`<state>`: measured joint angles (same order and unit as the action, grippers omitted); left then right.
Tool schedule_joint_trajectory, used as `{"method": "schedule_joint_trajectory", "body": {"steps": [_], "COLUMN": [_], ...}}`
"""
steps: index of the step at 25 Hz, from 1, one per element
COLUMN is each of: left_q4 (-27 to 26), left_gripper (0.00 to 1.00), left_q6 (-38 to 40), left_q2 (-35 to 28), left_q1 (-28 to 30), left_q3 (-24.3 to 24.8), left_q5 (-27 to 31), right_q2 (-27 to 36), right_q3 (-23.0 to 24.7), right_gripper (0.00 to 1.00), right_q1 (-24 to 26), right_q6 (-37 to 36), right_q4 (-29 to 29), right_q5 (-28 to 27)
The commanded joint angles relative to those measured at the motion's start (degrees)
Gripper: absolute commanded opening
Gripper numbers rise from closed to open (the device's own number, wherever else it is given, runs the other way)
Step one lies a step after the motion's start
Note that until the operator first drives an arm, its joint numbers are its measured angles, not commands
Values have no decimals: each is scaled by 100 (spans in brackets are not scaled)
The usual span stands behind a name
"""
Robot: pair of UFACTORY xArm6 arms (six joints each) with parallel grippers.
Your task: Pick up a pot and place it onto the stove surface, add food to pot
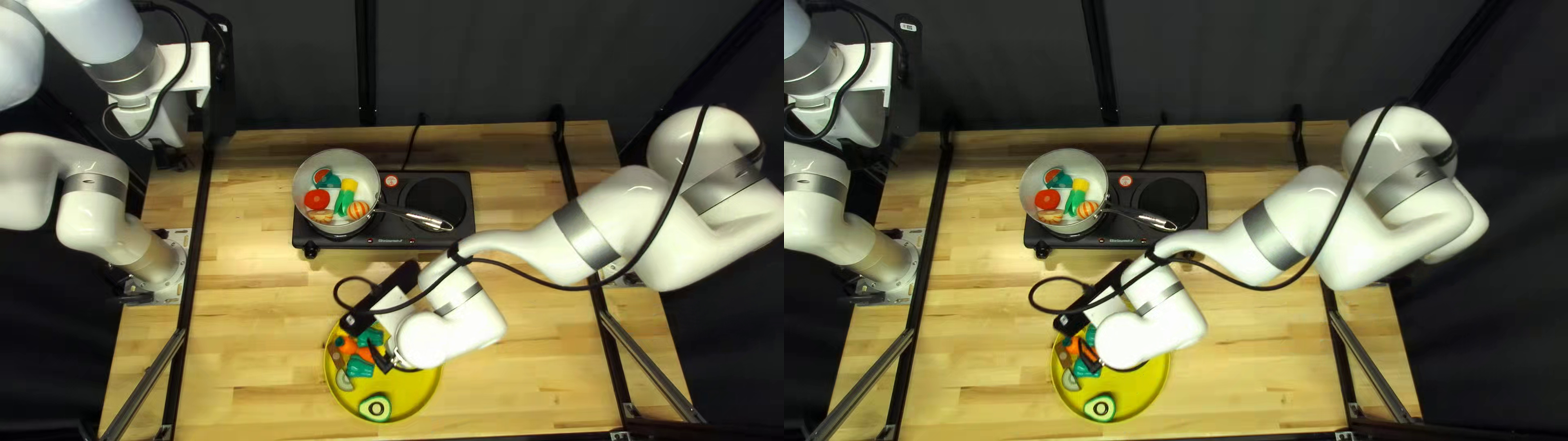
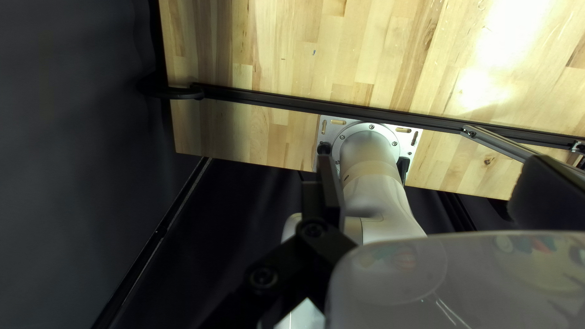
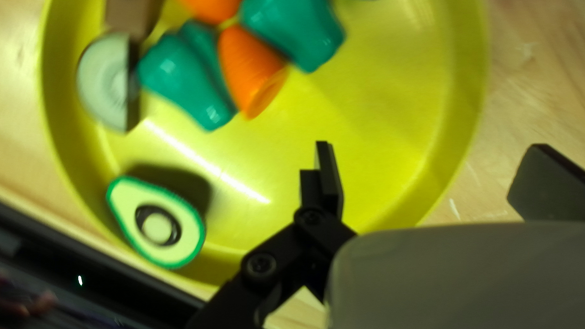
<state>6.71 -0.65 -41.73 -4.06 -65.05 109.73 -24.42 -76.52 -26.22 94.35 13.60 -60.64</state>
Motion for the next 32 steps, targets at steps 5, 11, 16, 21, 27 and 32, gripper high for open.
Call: {"method": "schedule_joint_trajectory", "body": {"steps": [5, 11, 16, 21, 27, 32], "left_q4": [0, 0, 0, 0, 0, 0], "left_gripper": [100, 100, 100, 100, 100, 100], "left_q6": [0, 0, 0, 0, 0, 0], "left_q2": [0, 0, 0, 0, 0, 0], "left_q1": [0, 0, 0, 0, 0, 0], "left_q3": [0, 0, 0, 0, 0, 0], "left_q5": [0, 0, 0, 0, 0, 0], "right_q2": [-80, 380, 957, 1400, 2106, 2380], "right_q3": [-246, 467, 1177, 1755, 2586, 3200], "right_gripper": [100, 100, 100, 100, 100, 100], "right_q1": [-95, -55, 76, 119, -19, 156], "right_q6": [375, 625, 1196, 1947, 2801, 3196], "right_q4": [-58, 17, -36, -5, 364, 854], "right_q5": [-316, -50, 12, 115, 324, 804]}}
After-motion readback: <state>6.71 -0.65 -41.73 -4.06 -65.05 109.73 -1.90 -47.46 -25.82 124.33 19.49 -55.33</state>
